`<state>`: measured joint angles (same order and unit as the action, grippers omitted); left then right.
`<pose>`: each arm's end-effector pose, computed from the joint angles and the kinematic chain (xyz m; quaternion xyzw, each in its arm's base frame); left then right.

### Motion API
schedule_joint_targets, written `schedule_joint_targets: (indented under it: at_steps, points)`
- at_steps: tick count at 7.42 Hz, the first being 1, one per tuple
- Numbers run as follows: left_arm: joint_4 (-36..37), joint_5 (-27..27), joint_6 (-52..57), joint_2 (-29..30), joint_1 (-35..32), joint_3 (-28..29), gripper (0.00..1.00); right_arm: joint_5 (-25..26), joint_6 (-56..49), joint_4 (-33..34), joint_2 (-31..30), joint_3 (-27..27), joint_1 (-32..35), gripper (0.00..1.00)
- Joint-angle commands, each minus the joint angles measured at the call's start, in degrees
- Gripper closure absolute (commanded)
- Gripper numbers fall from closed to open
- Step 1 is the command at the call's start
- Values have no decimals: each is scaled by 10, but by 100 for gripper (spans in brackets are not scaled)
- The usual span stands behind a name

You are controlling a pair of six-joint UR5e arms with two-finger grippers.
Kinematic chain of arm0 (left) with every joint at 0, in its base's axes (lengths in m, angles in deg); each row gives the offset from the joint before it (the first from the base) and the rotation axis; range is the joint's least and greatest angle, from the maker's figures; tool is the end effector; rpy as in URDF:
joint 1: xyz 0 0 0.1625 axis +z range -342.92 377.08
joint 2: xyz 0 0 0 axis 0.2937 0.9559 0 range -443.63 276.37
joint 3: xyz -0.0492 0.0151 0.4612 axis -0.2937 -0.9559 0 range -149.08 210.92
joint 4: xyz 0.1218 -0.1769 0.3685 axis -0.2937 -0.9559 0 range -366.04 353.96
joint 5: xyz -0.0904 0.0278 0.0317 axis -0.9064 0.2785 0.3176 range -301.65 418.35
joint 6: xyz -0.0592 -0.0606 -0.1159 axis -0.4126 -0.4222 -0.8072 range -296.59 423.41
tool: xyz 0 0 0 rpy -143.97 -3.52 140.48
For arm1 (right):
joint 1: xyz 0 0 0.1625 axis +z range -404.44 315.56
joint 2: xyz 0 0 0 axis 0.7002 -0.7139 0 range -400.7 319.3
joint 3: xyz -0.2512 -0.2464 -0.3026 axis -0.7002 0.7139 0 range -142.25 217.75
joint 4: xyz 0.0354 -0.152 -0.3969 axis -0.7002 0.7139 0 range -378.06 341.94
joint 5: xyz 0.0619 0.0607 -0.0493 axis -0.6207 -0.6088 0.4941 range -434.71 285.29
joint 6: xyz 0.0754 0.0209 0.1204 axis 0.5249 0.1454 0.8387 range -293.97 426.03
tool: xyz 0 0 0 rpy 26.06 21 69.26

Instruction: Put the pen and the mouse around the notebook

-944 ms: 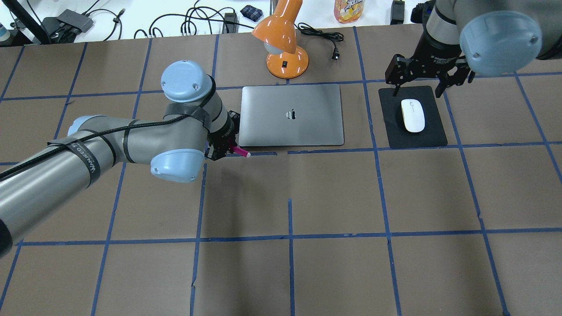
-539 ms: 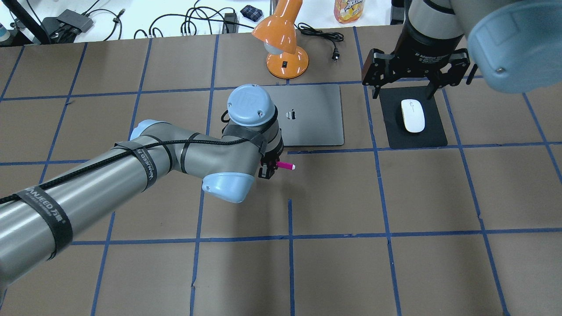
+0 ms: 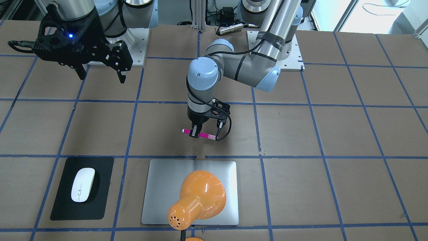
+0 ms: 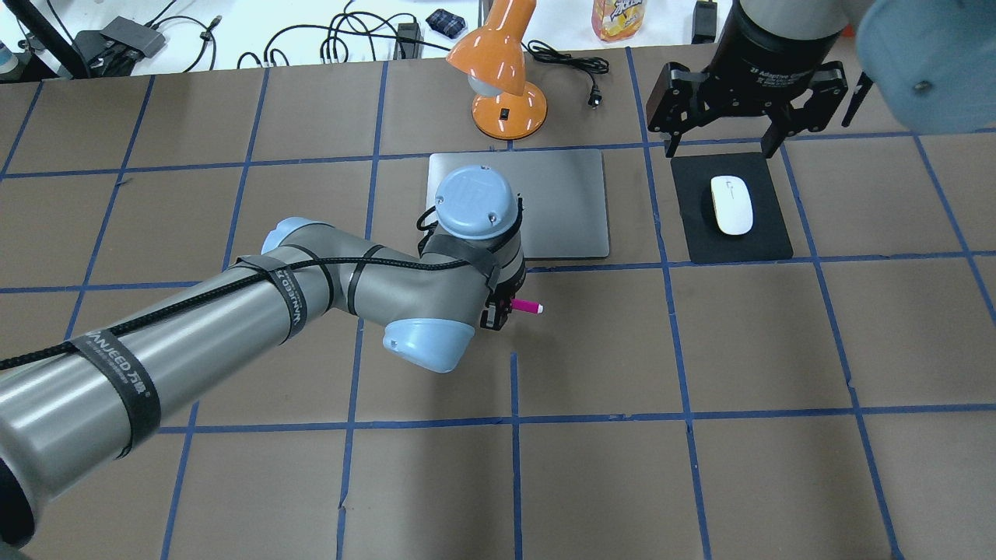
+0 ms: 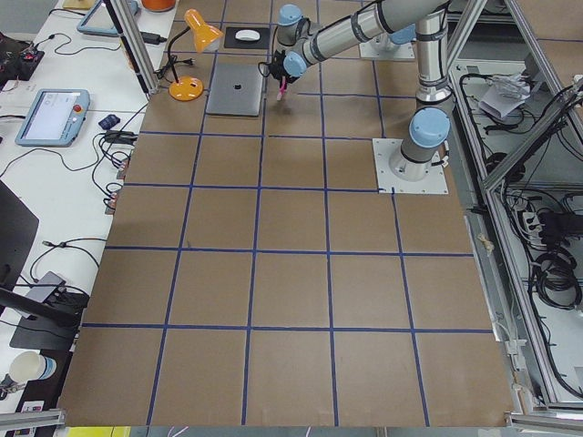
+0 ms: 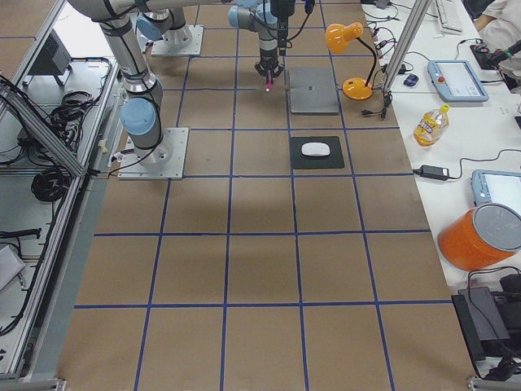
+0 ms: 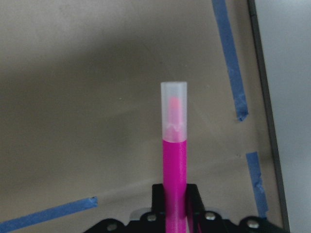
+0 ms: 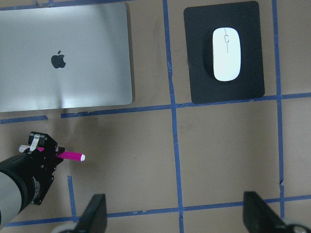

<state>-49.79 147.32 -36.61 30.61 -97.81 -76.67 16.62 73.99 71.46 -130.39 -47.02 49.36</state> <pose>-0.3770 -0.4897 0.1799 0.6090 -0.7922 0.0099 0.0383 0.1640 -0.5069 0.5260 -0.0366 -0.9985 0.0396 0.0076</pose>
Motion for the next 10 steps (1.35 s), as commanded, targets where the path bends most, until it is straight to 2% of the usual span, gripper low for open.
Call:
schedule_joint_targets:
  at_steps: [1, 2, 4, 5, 6, 7, 9, 10]
  points:
    - [0, -3, -7, 11, -1, 0, 89, 2, -1, -1, 0, 4, 0, 0]
    - [0, -2, -10, 14, -1, 0, 72, 2, -1, -1, 0, 4, 0, 0]
    - [0, -2, -11, 15, -3, 0, 9, 2, -1, -2, 0, 2, 0, 0]
    - [1, -19, -7, 14, -4, 2, 0, 2, -1, -2, 0, 3, 0, 0]
    - [-2, -34, 9, 1, 4, 4, 0, 2, -1, -2, 0, 2, 0, 0]
    - [-8, -30, 101, -10, 17, 6, 0, 2, -1, -3, 0, 1, 0, 0]
    - [-46, -30, 270, -31, 96, 5, 0, 2, -2, -2, 0, 1, 0, 0]
    - [-64, -31, 403, -45, 140, 6, 0, 2, -2, -2, 0, 1, 0, 0]
